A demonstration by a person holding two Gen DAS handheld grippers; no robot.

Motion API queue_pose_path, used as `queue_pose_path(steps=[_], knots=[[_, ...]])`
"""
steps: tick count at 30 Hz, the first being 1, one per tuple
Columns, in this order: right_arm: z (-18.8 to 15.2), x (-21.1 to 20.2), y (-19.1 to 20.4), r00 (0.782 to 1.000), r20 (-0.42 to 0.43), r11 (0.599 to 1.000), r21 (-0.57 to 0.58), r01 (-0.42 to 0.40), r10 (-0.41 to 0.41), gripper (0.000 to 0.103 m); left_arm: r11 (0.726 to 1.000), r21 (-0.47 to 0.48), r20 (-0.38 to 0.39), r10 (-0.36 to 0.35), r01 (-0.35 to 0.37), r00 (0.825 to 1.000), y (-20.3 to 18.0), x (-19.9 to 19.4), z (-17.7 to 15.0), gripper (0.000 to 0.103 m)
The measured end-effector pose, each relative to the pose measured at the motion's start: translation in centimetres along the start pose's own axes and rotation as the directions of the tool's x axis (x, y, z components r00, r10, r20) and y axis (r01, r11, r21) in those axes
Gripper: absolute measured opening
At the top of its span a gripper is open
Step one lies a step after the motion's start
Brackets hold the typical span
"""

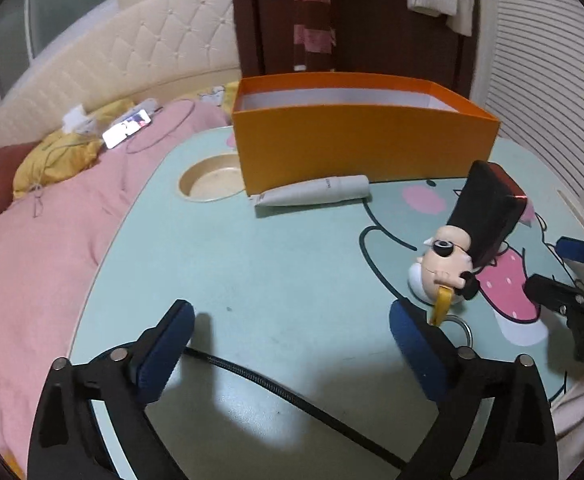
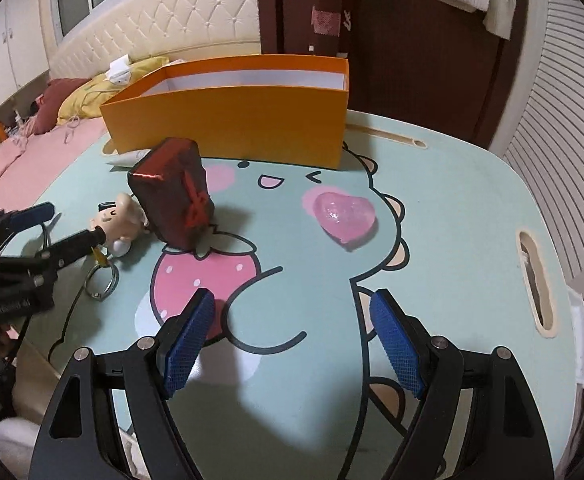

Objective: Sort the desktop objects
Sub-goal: 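Withdraw both open tools from the box and hover over the desk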

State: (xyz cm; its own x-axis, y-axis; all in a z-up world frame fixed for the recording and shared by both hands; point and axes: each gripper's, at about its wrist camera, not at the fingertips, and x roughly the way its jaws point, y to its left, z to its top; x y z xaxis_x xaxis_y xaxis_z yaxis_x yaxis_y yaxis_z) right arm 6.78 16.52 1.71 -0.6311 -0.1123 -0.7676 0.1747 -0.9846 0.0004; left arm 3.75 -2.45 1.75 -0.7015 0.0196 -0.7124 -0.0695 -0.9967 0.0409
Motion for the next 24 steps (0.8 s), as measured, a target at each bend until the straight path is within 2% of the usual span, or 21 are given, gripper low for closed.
queue_pose_path(steps=[3,7,24], knots=[[-0.24,0.17,0.12,1.000,0.004,1.000,-0.011,-0.006,0.006,0.088,1.000,-0.017,0.006,-0.001,0.001,1.000,0.24,0.07,-0.17,0.102],[-0.49,0.37,0.34,1.000,-0.009,1.000,-0.022,-0.014,0.014,0.102,1.000,-0.021,0.022,0.004,-0.004,1.000,0.08,0.11,-0.51,0.102],[-0.61,0.41,0.53,1.000,-0.012,1.000,-0.025,-0.017,0.016,0.103,1.000,-0.027,0.014,-0.009,0.010,1.000,0.43,0.27,-0.66,0.102]])
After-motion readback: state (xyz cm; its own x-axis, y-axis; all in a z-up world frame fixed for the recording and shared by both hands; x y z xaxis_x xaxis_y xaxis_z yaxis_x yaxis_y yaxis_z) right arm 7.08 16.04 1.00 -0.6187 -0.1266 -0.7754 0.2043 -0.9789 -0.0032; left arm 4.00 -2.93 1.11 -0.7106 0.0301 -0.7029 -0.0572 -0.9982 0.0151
